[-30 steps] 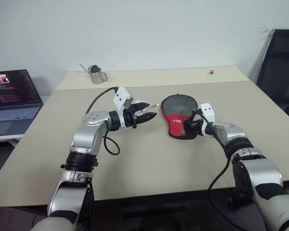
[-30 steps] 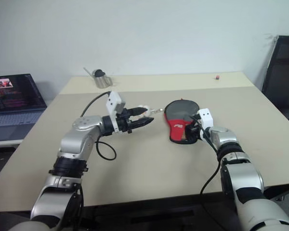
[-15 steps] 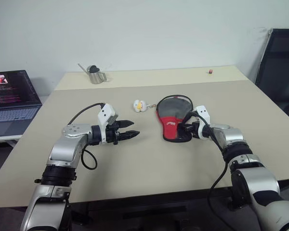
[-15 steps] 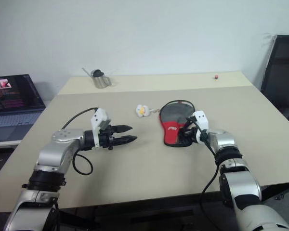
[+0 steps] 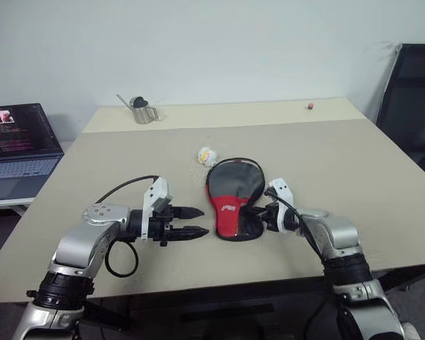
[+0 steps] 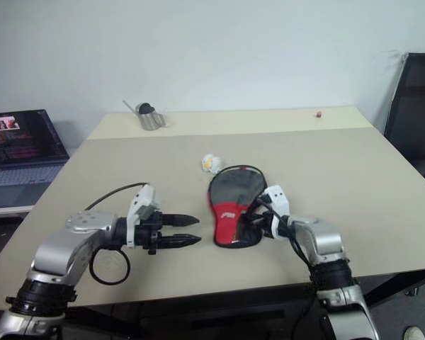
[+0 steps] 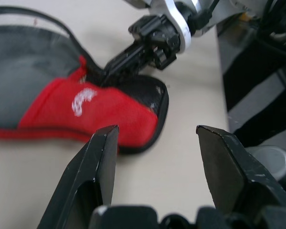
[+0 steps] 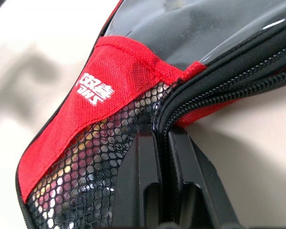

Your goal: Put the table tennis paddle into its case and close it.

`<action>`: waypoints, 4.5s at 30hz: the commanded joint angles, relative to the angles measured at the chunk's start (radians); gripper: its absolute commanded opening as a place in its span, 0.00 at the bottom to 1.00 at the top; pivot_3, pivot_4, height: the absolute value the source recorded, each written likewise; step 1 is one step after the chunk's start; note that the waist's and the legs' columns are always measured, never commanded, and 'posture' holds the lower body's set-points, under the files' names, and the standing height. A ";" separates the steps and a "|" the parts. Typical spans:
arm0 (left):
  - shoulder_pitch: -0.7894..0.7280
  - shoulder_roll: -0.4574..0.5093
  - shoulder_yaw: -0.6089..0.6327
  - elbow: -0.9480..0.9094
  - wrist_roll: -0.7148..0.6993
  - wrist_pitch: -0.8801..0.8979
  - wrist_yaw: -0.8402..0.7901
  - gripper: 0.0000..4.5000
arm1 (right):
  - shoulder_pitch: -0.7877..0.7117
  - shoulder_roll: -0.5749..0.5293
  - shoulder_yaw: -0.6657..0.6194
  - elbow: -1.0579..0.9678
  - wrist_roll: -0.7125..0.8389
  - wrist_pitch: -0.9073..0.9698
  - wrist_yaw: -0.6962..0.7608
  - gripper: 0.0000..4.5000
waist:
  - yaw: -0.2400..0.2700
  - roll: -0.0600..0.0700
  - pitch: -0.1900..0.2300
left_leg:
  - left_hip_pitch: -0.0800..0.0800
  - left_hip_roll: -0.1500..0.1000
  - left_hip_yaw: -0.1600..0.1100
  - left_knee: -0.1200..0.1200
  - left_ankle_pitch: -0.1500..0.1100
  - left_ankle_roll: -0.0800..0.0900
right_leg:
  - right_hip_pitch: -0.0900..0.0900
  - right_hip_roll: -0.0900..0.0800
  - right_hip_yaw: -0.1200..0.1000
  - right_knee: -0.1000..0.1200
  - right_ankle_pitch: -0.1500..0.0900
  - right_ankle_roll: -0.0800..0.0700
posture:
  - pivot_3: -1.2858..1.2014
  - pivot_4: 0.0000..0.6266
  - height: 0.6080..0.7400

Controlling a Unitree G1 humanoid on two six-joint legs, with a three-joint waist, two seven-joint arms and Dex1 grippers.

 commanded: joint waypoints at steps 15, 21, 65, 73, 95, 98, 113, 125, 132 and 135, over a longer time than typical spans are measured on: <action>0.052 0.069 -0.016 -0.127 -0.075 0.053 -0.023 0.63 | 0.265 0.033 -0.030 -0.494 0.183 0.335 -0.159 0.01 | 0.026 0.000 0.000 | 0.001 0.008 0.001 -0.001 0.000 -0.001 | 0.001 0.006 -0.003 -0.002 0.001 -0.004 | 0.52 0.24 1.00; 0.050 0.068 -0.022 -0.124 -0.072 0.050 -0.025 0.63 | 0.320 0.049 -0.056 -0.572 0.229 0.395 -0.199 0.01 | 0.030 0.000 0.000 | 0.001 0.008 0.001 -0.001 0.000 -0.001 | 0.001 0.006 -0.003 -0.003 0.001 -0.004 | 0.52 0.24 1.00; -0.012 -0.009 0.095 0.016 -0.031 -0.015 0.241 0.63 | 0.102 -0.262 0.080 -0.496 0.224 -0.115 -0.004 1.00 | 0.051 0.003 0.003 | 0.013 0.010 0.000 -0.015 0.000 -0.001 | 0.015 0.008 -0.007 -0.020 0.002 -0.004 | 0.52 0.24 1.00; -0.068 -0.062 0.090 0.128 0.061 -0.024 0.432 0.63 | 0.088 -0.144 0.205 -0.239 0.098 -0.300 -0.043 1.00 | 0.052 0.003 0.003 | 0.012 0.009 0.000 -0.016 0.000 -0.002 | 0.014 0.007 -0.007 -0.022 0.002 -0.005 | 0.52 0.24 1.00; -0.767 -0.349 -0.061 1.248 0.384 -0.431 0.471 1.00 | 0.118 -0.048 0.222 -0.191 0.005 -0.348 -0.106 1.00 | 0.046 0.003 0.003 | 0.010 0.006 0.000 -0.016 0.002 -0.006 | 0.014 0.008 -0.008 -0.025 0.002 -0.005 | 0.52 0.24 1.00; -0.810 -0.387 -0.056 1.360 0.421 -0.458 0.524 1.00 | 0.123 -0.039 0.224 -0.200 0.003 -0.345 -0.119 1.00 | 0.046 0.002 0.003 | 0.009 0.006 -0.001 -0.016 0.002 -0.007 | 0.013 0.009 -0.008 -0.025 0.002 -0.005 | 0.52 0.24 1.00; -0.809 -0.459 -0.017 1.433 0.480 -0.491 0.577 0.53 | 0.147 -0.021 0.196 -0.227 -0.024 -0.380 -0.204 1.00 | 0.049 0.002 0.003 | 0.008 0.006 0.000 -0.015 0.002 -0.007 | 0.012 0.009 -0.008 -0.024 0.002 -0.004 | 0.52 0.24 1.00; -0.790 -0.440 -0.005 1.432 0.511 -0.492 0.581 0.04 | 0.183 -0.066 0.263 -0.200 -0.031 -0.215 -0.162 1.00 | 0.047 0.001 0.002 | 0.011 0.006 0.001 -0.014 0.001 -0.005 | 0.011 0.009 -0.008 -0.018 0.002 -0.004 | 0.52 0.24 1.00; -0.784 -0.424 -0.052 1.436 0.589 -0.575 0.619 0.04 | 0.185 -0.063 0.302 -0.170 -0.061 -0.171 -0.180 1.00 | 0.047 -0.002 -0.001 | 0.014 0.007 0.000 -0.014 0.001 -0.005 | 0.013 0.012 -0.008 -0.015 0.002 -0.004 | 0.52 0.24 1.00; -0.802 -0.440 -0.071 1.445 0.627 -0.638 0.672 0.04 | 0.200 -0.044 0.296 -0.183 -0.053 -0.140 -0.190 1.00 | 0.048 -0.004 -0.003 | 0.014 0.007 0.000 -0.014 0.001 -0.006 | 0.013 0.012 -0.008 -0.015 0.002 -0.004 | 0.52 0.24 1.00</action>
